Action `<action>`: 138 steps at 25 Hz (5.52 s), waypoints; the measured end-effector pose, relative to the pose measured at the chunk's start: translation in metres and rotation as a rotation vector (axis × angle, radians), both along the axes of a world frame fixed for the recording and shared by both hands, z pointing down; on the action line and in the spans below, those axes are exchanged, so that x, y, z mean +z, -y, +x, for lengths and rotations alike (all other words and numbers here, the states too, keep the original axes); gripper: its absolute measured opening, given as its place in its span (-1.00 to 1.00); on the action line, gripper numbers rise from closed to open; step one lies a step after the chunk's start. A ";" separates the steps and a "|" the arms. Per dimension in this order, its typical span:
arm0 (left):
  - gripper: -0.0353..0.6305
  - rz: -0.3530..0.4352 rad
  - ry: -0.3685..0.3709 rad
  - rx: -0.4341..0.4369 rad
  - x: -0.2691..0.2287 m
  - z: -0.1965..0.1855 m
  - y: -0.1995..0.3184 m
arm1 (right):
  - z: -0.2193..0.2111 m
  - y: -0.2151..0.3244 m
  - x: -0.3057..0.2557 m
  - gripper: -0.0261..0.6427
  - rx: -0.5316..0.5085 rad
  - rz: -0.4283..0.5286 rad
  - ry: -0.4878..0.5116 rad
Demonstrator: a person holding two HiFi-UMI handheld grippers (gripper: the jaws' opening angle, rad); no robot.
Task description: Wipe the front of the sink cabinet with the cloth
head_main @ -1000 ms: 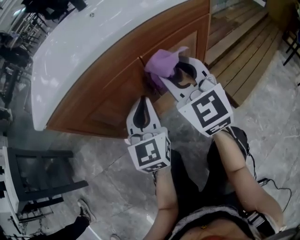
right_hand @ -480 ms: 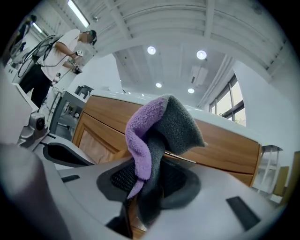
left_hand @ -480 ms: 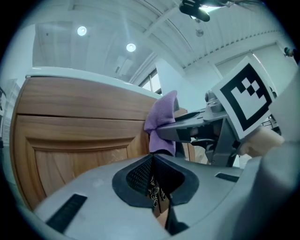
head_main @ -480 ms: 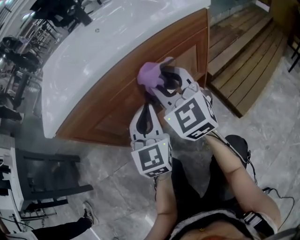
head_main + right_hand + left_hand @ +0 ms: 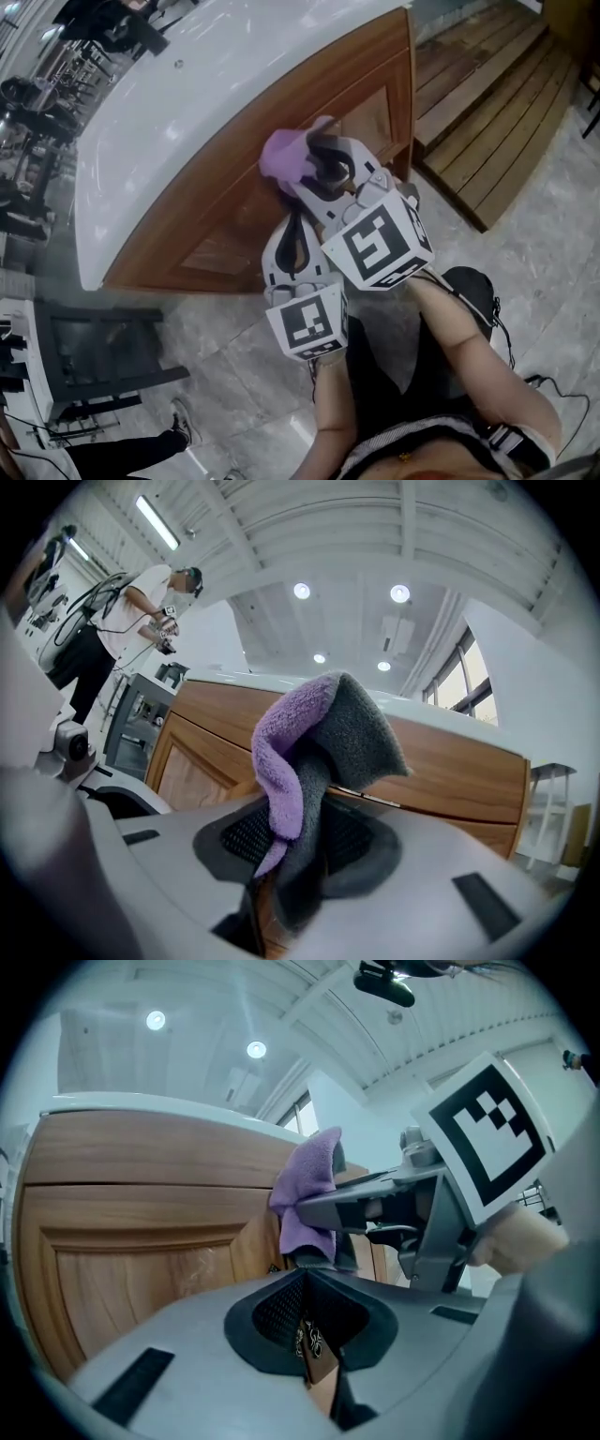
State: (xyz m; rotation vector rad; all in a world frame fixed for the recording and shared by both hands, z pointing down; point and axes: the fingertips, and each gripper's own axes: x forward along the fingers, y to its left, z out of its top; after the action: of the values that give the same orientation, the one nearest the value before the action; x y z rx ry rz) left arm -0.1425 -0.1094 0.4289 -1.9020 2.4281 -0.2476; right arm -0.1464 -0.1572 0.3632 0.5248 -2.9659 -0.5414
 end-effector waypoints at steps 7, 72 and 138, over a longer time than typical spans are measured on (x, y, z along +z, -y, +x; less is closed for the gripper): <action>-0.88 -0.015 -0.017 0.004 0.010 0.005 0.007 | 0.005 0.009 0.001 -0.40 -0.005 -0.004 0.004; -0.88 -0.082 -0.061 0.025 0.045 0.026 0.031 | 0.141 0.184 0.009 -0.40 0.465 0.023 0.077; -0.88 -0.099 -0.122 0.022 0.075 0.027 0.002 | 0.030 0.056 0.089 -0.40 0.083 -0.023 -0.143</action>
State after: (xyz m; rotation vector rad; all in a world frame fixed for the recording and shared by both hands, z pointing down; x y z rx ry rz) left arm -0.1153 -0.1109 0.5039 -2.0412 2.5148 -0.2630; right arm -0.1167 -0.2131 0.4517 0.5779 -2.7981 -0.5127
